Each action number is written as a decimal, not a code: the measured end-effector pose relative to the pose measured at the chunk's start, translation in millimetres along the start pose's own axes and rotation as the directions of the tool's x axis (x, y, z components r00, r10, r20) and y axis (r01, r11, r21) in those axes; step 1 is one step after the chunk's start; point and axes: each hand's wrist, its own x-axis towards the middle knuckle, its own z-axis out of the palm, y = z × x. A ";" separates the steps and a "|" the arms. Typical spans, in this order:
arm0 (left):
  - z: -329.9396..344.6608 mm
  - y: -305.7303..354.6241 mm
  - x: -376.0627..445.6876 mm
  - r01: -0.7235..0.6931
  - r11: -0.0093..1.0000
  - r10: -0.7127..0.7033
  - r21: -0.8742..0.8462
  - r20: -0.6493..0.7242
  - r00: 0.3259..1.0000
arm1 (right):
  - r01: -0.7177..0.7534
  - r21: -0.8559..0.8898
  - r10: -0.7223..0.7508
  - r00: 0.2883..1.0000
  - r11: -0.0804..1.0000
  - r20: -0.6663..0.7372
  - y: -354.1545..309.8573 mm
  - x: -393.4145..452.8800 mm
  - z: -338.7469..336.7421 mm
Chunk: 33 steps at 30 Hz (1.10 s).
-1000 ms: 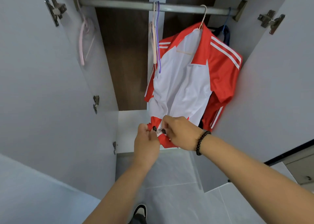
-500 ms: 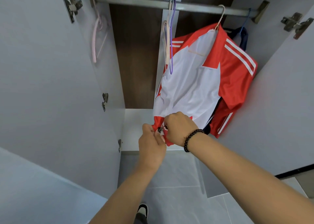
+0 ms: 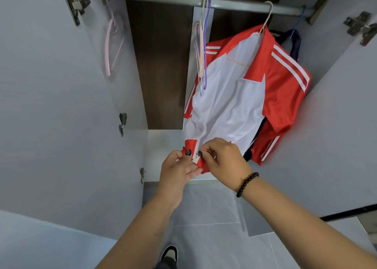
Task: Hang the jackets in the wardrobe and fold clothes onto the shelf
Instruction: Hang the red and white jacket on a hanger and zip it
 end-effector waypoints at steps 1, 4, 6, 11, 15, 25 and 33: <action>0.6 1.9 -0.3 0.006 0.998 -0.004 -0.064 0.032 0.999 | 0.006 0.008 -0.006 0.999 1.000 -0.037 0.2 -0.3 -1.2; 4.2 7.5 -1.2 0.027 0.976 -0.007 -0.215 0.096 0.995 | 0.055 0.027 -0.052 0.994 0.998 -0.092 -0.6 -5.3 -4.0; 7.0 9.5 -0.5 0.046 0.962 -0.015 -0.270 0.116 0.993 | 0.117 -0.041 -0.121 0.986 0.992 -0.118 -3.3 -10.9 -3.8; 16.3 7.5 1.1 0.085 0.947 -0.042 -0.310 0.144 0.989 | 0.230 -0.293 -0.295 0.935 0.928 -0.198 -5.7 -27.5 2.4; 23.6 0.8 -2.4 0.115 0.939 -0.047 -0.325 0.208 0.977 | 0.233 -0.355 -0.328 0.914 0.905 -0.238 2.7 -41.9 2.9; 47.8 0.6 -4.4 0.282 0.925 -0.199 -0.254 0.307 0.931 | 0.145 -0.167 -0.210 0.846 0.975 -0.491 24.9 -71.5 4.8; 63.6 -2.0 -6.1 0.247 0.962 -0.208 -0.119 0.273 0.939 | -0.023 0.142 0.103 0.804 0.990 -0.585 25.8 -93.6 17.3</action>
